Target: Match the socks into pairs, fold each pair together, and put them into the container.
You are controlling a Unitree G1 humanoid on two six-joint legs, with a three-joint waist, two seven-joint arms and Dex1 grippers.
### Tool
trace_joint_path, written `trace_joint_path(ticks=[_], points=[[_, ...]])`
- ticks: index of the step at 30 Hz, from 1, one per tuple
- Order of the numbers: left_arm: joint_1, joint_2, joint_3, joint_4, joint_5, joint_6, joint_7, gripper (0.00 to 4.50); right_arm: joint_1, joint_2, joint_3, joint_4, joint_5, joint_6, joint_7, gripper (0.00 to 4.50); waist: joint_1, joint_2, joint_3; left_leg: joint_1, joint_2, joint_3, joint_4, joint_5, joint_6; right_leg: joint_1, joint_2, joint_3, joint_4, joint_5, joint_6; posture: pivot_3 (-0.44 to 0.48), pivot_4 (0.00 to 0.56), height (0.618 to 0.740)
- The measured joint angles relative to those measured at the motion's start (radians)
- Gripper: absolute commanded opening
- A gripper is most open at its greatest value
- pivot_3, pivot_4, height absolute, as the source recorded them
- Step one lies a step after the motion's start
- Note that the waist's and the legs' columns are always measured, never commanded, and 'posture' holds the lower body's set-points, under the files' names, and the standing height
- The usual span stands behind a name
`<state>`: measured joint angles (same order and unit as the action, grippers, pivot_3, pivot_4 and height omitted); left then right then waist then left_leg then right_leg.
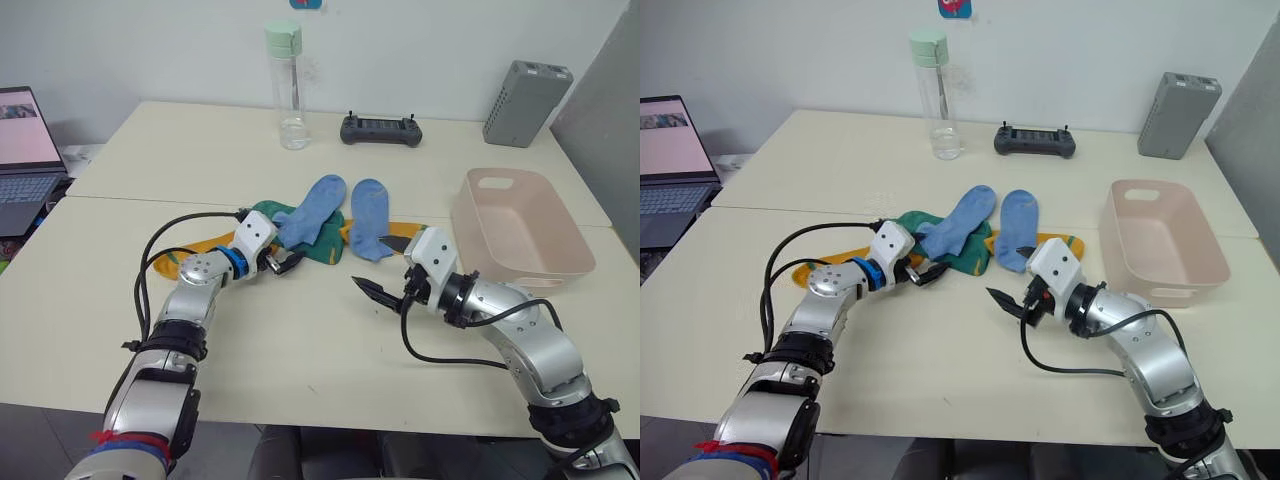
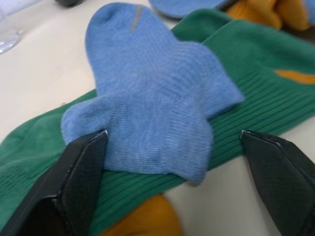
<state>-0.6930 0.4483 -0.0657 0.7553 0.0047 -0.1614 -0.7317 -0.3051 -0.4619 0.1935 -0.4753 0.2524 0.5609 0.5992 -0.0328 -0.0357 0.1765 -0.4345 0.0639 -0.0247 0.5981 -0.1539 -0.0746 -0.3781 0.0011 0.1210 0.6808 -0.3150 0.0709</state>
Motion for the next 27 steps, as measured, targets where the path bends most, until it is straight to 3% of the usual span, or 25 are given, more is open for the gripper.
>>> trace_joint_path(ticks=[1,4,16,22,25,27], points=[[-0.013,0.000,-0.004,0.013,0.011,-0.005,0.014,4.37,0.000,0.000,0.000,0.000,0.000,0.000,-0.001,4.50,0.000,0.000,0.000,0.000,0.000,0.000,0.000,0.000,0.000,0.000,0.000,0.000,0.000,0.000,0.000,0.000,0.150,0.740],[-0.033,-0.004,-0.004,0.041,0.014,-0.017,0.027,3.82,0.002,-0.002,0.000,0.000,0.000,0.002,-0.005,4.50,0.000,0.000,0.000,0.000,0.000,0.000,0.000,0.000,0.000,0.000,0.000,0.000,0.000,0.000,0.000,0.000,0.150,0.740],[-0.033,-0.012,0.017,0.049,-0.012,-0.019,0.013,0.03,0.002,-0.002,0.000,0.000,0.000,0.014,-0.010,4.50,0.000,0.000,0.000,0.000,0.000,0.000,0.000,0.000,0.000,0.000,0.000,0.000,0.000,0.000,0.000,0.000,0.150,0.740],[-0.006,-0.012,0.065,-0.034,-0.095,0.086,-0.039,0.03,0.001,-0.002,0.001,0.000,0.000,0.014,-0.010,4.50,-0.002,0.000,0.000,0.000,0.000,0.000,0.000,0.000,0.000,0.000,0.000,0.000,0.000,0.000,0.000,0.000,0.150,0.740],[0.079,0.011,0.082,-0.229,-0.179,0.278,-0.094,0.03,0.000,-0.002,0.002,-0.001,0.001,0.014,-0.010,4.50,-0.007,0.000,0.000,0.000,0.000,0.000,-0.001,0.000,0.000,0.000,0.000,0.000,0.000,0.001,-0.001,0.000,0.150,0.740],[0.207,0.086,0.076,-0.480,-0.283,0.478,-0.164,0.03,0.000,-0.007,0.004,-0.008,0.004,0.015,-0.004,4.50,-0.023,0.000,0.000,0.000,0.001,0.000,-0.003,0.000,0.000,-0.001,0.000,0.001,0.000,0.001,-0.002,0.000,0.150,0.740]])
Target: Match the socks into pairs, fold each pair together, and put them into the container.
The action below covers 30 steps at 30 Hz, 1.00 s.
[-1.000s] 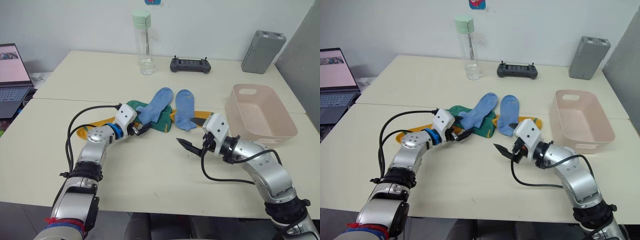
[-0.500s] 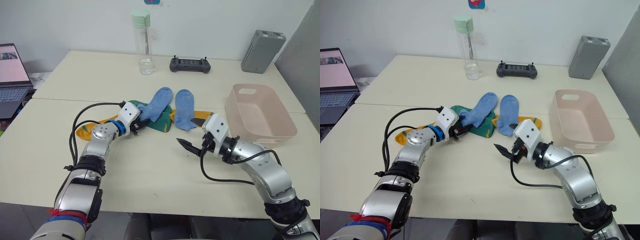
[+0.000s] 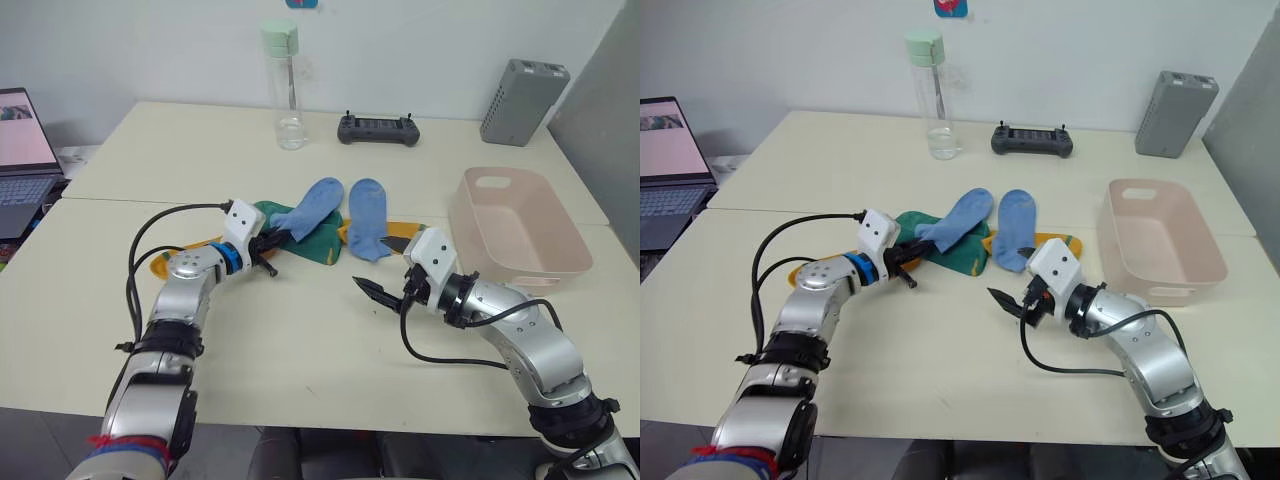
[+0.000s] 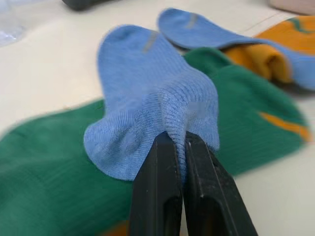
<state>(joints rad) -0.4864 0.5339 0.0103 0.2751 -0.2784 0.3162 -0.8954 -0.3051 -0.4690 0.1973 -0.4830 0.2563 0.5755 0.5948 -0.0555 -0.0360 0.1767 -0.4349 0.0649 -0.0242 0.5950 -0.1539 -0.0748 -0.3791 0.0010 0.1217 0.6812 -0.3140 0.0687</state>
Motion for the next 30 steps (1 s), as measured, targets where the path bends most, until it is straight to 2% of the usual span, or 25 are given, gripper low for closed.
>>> trace_joint_path(ticks=[2,6,8,10,11,12,15,19,22,26,30], points=[[0.131,0.105,-0.014,-0.256,-0.095,0.184,-0.076,0.03,0.009,-0.024,-0.023,-0.002,0.002,0.001,0.009,4.50,-0.007,0.000,0.000,0.000,0.000,-0.001,-0.001,0.000,0.000,0.000,-0.001,-0.001,0.000,0.000,-0.001,0.000,0.150,0.740],[0.226,0.215,-0.038,-0.570,-0.244,0.424,-0.137,0.03,0.019,-0.050,-0.077,-0.002,0.023,0.002,0.019,4.50,0.006,0.000,0.001,0.001,0.000,-0.003,0.000,0.000,0.000,0.001,-0.001,-0.003,0.000,-0.004,0.001,0.000,0.150,0.740],[0.237,0.227,-0.055,-0.669,-0.307,0.504,-0.142,0.03,0.044,-0.082,-0.093,-0.008,0.040,0.004,0.041,4.50,0.010,0.001,0.001,0.001,-0.001,-0.001,0.002,0.000,0.000,0.002,-0.002,-0.003,0.000,-0.004,0.002,0.000,0.150,0.740],[0.229,0.196,-0.092,-0.711,-0.319,0.533,-0.118,0.03,0.084,-0.134,-0.102,-0.028,0.063,0.026,0.082,4.50,0.013,0.001,0.001,0.001,-0.001,0.000,0.004,0.000,0.000,0.004,-0.003,-0.002,-0.001,-0.006,-0.002,0.000,0.150,0.740],[0.224,0.174,-0.115,-0.710,-0.318,0.537,-0.105,0.03,0.096,-0.155,-0.102,-0.038,0.083,0.041,0.104,4.50,0.014,0.001,0.001,0.001,-0.001,0.001,0.005,0.000,0.000,0.004,-0.003,-0.001,-0.001,-0.006,-0.002,0.000,0.150,0.740],[0.224,0.165,-0.140,-0.709,-0.316,0.543,-0.098,0.53,0.101,-0.170,-0.102,-0.050,0.100,0.055,0.125,4.50,0.014,0.000,0.001,0.001,-0.001,0.001,0.006,0.000,0.000,0.004,-0.003,-0.001,-0.001,-0.006,-0.002,0.000,0.150,0.740],[0.225,0.165,-0.178,-0.708,-0.316,0.551,-0.098,1.33,0.103,-0.210,-0.115,-0.081,0.139,0.086,0.161,4.50,0.001,0.000,0.001,0.002,0.000,0.000,0.006,0.000,0.000,0.004,-0.002,-0.001,-0.001,-0.006,-0.002,0.000,0.150,0.740],[0.248,0.148,-0.181,-0.708,-0.318,0.551,-0.089,2.65,0.109,-0.237,-0.126,-0.087,0.167,0.111,0.175,4.50,-0.001,0.000,0.001,0.002,-0.001,0.000,0.006,0.000,0.000,0.004,-0.002,-0.001,-0.001,-0.006,-0.002,0.000,0.150,0.740],[0.256,0.187,-0.162,-0.694,-0.359,0.574,-0.120,3.64,0.142,-0.247,-0.125,-0.106,0.192,0.136,0.184,4.50,-0.001,0.000,0.001,0.002,-0.001,0.000,0.005,0.000,0.000,0.003,-0.002,-0.001,-0.001,-0.006,-0.001,0.000,0.150,0.740],[0.161,0.242,-0.063,-0.573,-0.399,0.575,-0.169,3.64,0.187,-0.279,-0.098,-0.129,0.192,0.141,0.196,4.50,0.001,0.000,0.001,0.002,-0.001,-0.001,0.004,0.000,0.000,0.002,-0.001,-0.002,0.000,-0.008,-0.004,0.000,0.150,0.740],[0.012,0.208,-0.055,-0.337,-0.274,0.408,-0.147,3.64,0.198,-0.298,-0.009,-0.126,0.147,0.112,0.218,4.50,0.004,0.000,0.001,0.002,-0.001,0.001,0.005,0.000,0.000,0.002,-0.002,-0.001,-0.002,-0.007,-0.003,0.000,0.150,0.740]])
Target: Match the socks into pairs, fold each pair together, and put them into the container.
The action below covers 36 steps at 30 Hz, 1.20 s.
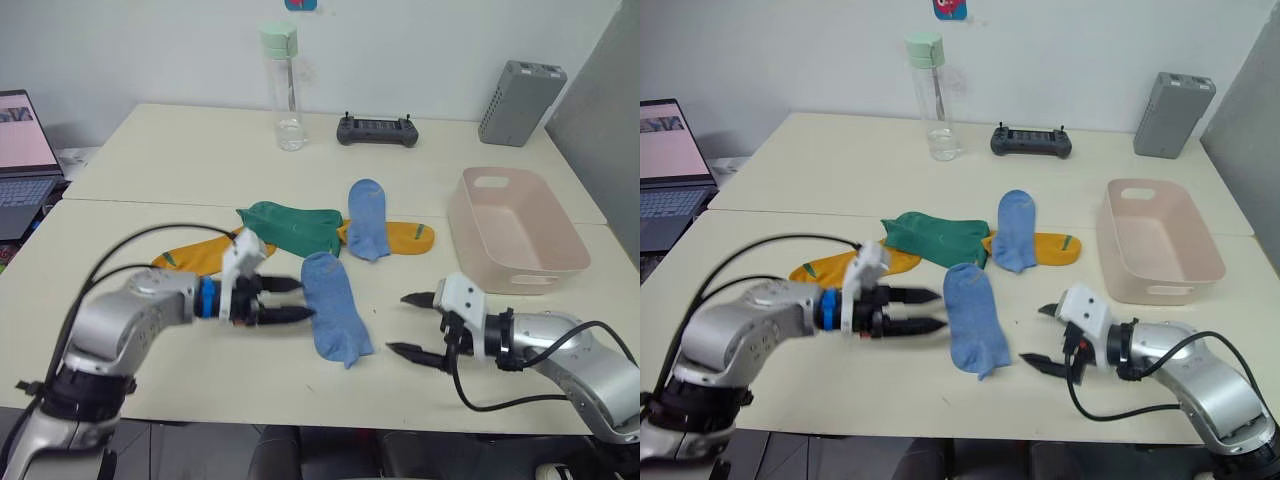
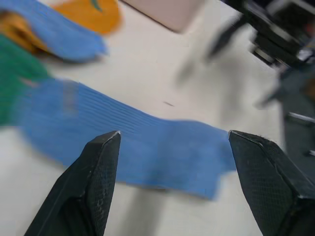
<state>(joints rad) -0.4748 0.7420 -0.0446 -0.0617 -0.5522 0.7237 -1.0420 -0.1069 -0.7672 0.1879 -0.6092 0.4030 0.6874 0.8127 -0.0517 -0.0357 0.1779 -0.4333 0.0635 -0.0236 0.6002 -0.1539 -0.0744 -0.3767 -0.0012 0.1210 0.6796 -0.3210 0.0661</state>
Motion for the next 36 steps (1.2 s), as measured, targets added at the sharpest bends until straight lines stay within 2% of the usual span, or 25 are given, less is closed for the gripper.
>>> trace_joint_path(ticks=[3,6,9,10,11,14,21,23,24,28,33,36], points=[[-0.111,-0.115,-0.055,0.242,0.168,-0.182,0.110,3.64,-0.035,0.022,0.070,0.036,-0.038,-0.023,0.012,4.50,0.004,0.000,0.000,-0.001,0.000,0.000,0.003,0.000,0.000,0.001,0.000,0.000,0.000,0.002,0.004,0.000,0.150,0.740],[-0.145,-0.192,-0.098,0.391,0.265,-0.275,0.163,3.64,-0.051,0.060,0.101,0.067,-0.045,-0.025,0.012,4.50,0.005,-0.001,0.000,-0.002,0.000,0.000,0.003,0.000,0.000,0.000,0.000,0.000,0.000,0.005,0.008,0.000,0.150,0.740],[-0.152,-0.246,-0.118,0.452,0.306,-0.317,0.168,3.64,-0.074,0.061,0.139,0.097,-0.082,-0.033,0.019,4.50,0.004,-0.001,0.000,-0.004,0.000,-0.001,0.002,0.000,0.000,-0.003,0.001,-0.001,0.001,0.005,0.006,0.000,0.150,0.740],[-0.159,-0.259,-0.121,0.458,0.317,-0.327,0.167,3.46,-0.080,0.057,0.155,0.110,-0.101,-0.043,0.026,4.50,0.005,-0.001,0.000,-0.004,0.001,-0.002,0.001,0.000,0.000,-0.003,0.002,-0.001,0.001,0.005,0.006,0.000,0.150,0.740],[-0.165,-0.266,-0.125,0.466,0.328,-0.339,0.167,3.25,-0.087,0.052,0.171,0.123,-0.117,-0.054,0.035,4.32,0.006,-0.001,0.000,-0.004,0.001,-0.002,0.001,0.000,0.000,-0.003,0.002,-0.001,0.001,0.005,0.007,0.000,0.150,0.740],[-0.166,-0.269,-0.125,0.476,0.343,-0.355,0.162,2.42,-0.092,0.068,0.183,0.162,-0.136,-0.082,0.039,3.55,0.004,-0.001,0.000,-0.004,0.001,-0.001,0.001,0.000,0.000,-0.002,0.002,-0.001,0.001,0.005,0.007,0.000,0.150,0.740],[-0.153,-0.268,-0.107,0.459,0.350,-0.337,0.148,0.12,-0.091,0.153,0.147,0.227,-0.104,-0.114,0.042,0.97,0.004,-0.001,0.000,-0.004,0.001,-0.001,0.002,0.000,0.000,-0.001,0.002,-0.001,0.001,0.005,0.008,0.000,0.150,0.740],[-0.136,-0.267,-0.098,0.444,0.349,-0.329,0.153,0.00,-0.090,0.147,0.143,0.230,-0.104,-0.115,0.053,0.23,0.004,-0.001,0.000,-0.004,0.001,-0.002,0.002,0.000,0.000,-0.001,0.002,-0.001,0.001,0.005,0.008,0.000,0.150,0.740],[-0.122,-0.266,-0.093,0.431,0.349,-0.319,0.156,0.00,-0.089,0.148,0.135,0.234,-0.104,-0.115,0.055,0.02,0.004,-0.001,0.000,-0.004,0.001,-0.002,0.002,0.000,0.000,-0.001,0.002,-0.001,0.001,0.005,0.008,0.000,0.150,0.740],[-0.054,-0.254,-0.064,0.323,0.324,-0.248,0.162,0.00,-0.092,0.137,0.089,0.253,-0.098,-0.123,0.069,0.02,0.002,-0.001,0.000,-0.004,0.001,-0.002,0.002,0.000,0.000,-0.001,0.002,-0.001,0.001,0.005,0.008,0.000,0.150,0.740],[0.112,-0.238,0.019,0.051,0.221,-0.033,0.224,0.00,-0.113,0.070,0.020,0.317,-0.096,-0.149,0.117,0.02,-0.001,-0.001,0.000,-0.003,0.001,-0.002,0.002,0.000,0.000,0.000,0.001,-0.001,0.002,0.005,0.008,0.000,0.150,0.740],[0.199,-0.264,0.091,-0.143,0.125,0.122,0.299,0.00,-0.159,0.067,0.013,0.386,-0.099,-0.155,0.142,0.02,-0.003,-0.001,0.000,-0.001,0.001,-0.002,0.003,0.000,0.000,0.002,0.001,-0.001,0.002,0.005,0.008,0.000,0.150,0.740]])
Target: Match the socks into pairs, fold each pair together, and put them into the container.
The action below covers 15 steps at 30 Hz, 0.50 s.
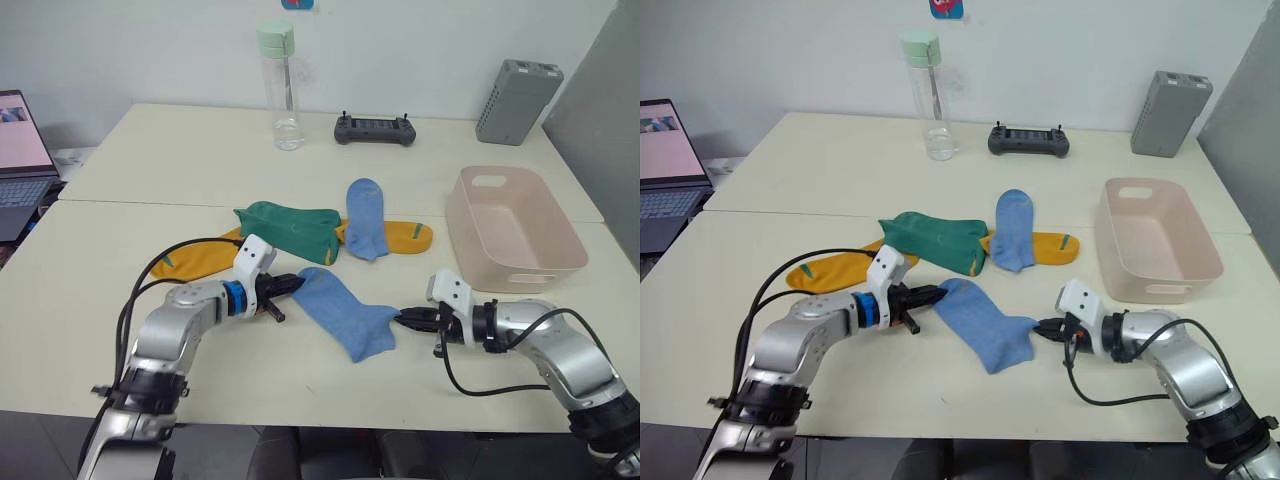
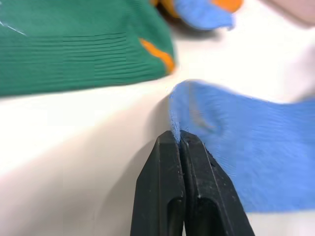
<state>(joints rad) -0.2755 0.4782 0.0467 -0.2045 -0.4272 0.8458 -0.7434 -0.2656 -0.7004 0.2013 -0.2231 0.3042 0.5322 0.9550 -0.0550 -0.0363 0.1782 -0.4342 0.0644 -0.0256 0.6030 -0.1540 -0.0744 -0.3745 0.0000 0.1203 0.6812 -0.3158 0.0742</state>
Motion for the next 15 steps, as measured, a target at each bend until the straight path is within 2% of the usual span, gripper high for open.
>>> trace_joint_path(ticks=[4,10,14,15], points=[[0.169,-0.037,0.043,-0.263,-0.087,0.158,0.118,0.00,-0.083,-0.015,0.024,0.090,-0.022,-0.017,0.061,0.02,-0.005,0.000,0.000,0.001,0.000,0.001,0.001,0.000,0.000,0.001,-0.001,0.001,-0.001,0.000,0.001,0.000,0.150,0.740],[0.245,-0.035,0.120,-0.320,-0.082,0.147,0.223,0.00,-0.166,0.021,0.060,0.169,-0.055,-0.048,0.097,0.02,-0.002,0.000,0.000,0.001,0.000,0.001,0.003,0.000,0.000,0.001,0.000,0.002,-0.001,-0.001,-0.002,0.000,0.150,0.740],[0.327,-0.020,0.136,-0.324,-0.081,0.119,0.230,0.00,-0.183,0.031,0.086,0.213,-0.094,-0.081,0.112,0.95,-0.002,0.000,0.000,0.001,-0.002,0.003,0.003,0.000,0.000,0.001,-0.002,0.003,-0.002,-0.001,-0.002,0.000,0.150,0.740],[0.347,-0.024,0.138,-0.324,-0.083,0.106,0.231,0.40,-0.185,0.037,0.087,0.224,-0.095,-0.083,0.111,1.30,-0.001,0.000,0.000,0.001,-0.002,0.003,0.003,0.000,0.000,0.001,-0.002,0.003,-0.002,-0.001,-0.002,0.000,0.150,0.740]])
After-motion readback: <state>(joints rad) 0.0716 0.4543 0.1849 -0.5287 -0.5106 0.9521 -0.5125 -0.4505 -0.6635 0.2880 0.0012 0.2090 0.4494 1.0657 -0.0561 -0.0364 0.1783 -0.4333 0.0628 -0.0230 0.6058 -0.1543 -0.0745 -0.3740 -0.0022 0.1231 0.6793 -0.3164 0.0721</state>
